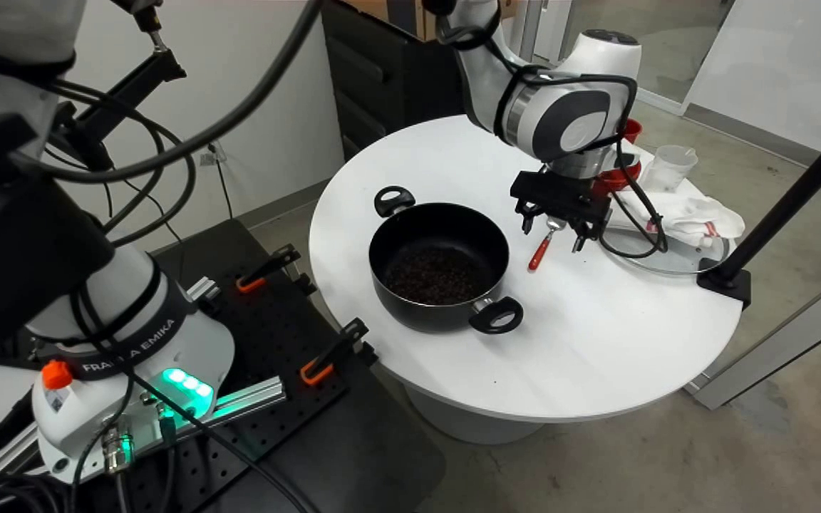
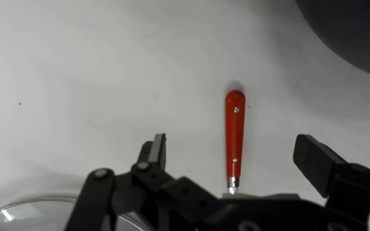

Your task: Move the black pot to the right then use the spoon to take some contents out of the pot

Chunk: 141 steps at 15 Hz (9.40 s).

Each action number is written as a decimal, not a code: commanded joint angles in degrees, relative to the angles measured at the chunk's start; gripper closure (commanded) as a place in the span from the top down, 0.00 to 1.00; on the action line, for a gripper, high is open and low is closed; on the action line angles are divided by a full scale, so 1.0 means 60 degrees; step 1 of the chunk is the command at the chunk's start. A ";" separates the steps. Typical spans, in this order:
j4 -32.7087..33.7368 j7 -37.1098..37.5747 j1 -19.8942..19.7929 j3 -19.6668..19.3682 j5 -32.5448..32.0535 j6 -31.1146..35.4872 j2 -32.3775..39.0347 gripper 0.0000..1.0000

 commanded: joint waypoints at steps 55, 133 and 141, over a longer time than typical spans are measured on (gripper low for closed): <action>-0.0322 0.3931 0.2507 -0.1459 -0.0260 0.1410 -0.0526 0.05; -0.8659 0.9822 0.2304 0.0572 -1.5384 -0.4268 -0.3844 0.05; -0.5612 0.5839 0.2140 0.0501 -0.9563 -0.5069 -0.2624 0.05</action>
